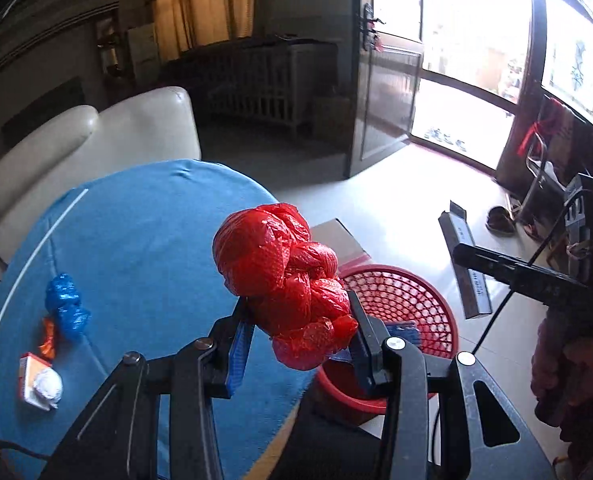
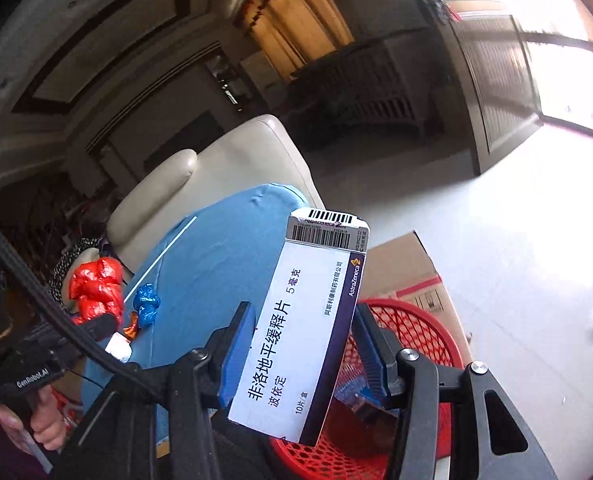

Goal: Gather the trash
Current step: 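Carry the red bag and white medicine box to the red basket and release both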

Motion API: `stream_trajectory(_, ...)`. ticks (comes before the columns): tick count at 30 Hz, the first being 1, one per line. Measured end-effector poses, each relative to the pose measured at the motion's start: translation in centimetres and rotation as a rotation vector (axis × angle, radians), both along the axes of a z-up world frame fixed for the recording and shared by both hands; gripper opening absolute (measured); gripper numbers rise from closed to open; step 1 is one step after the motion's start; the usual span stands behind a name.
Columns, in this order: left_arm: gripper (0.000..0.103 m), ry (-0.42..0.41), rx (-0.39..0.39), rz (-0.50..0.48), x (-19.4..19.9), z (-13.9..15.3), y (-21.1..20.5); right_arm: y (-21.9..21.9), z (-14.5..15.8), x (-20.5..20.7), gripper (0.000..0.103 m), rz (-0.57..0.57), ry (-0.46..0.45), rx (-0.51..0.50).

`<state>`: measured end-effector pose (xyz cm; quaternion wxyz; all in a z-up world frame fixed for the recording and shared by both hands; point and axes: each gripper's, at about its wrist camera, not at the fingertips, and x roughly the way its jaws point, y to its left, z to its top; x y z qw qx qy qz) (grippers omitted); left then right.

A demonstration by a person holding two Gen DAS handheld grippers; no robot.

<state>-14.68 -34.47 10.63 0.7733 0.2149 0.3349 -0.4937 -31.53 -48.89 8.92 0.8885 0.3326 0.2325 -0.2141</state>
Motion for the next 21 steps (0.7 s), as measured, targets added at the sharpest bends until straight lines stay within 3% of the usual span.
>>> stream_trajectory(11,0.047,0.116,0.093,-0.109,-2.6,-3.9,-5.1,-1.7,-4.7,-2.2,0.055,-0.027,0.035,0.158)
stream_trajectory(18,0.056,0.121,0.123,-0.097,-2.0,-4.8,-5.6,-3.1,-6.4,-3.1,0.064,-0.069,0.020,0.254)
stream_trajectory(21,0.057,0.119,0.116,-0.100,-2.1,-4.4,-5.4,-3.0,-6.0,-3.0,0.064,-0.066,0.023,0.236)
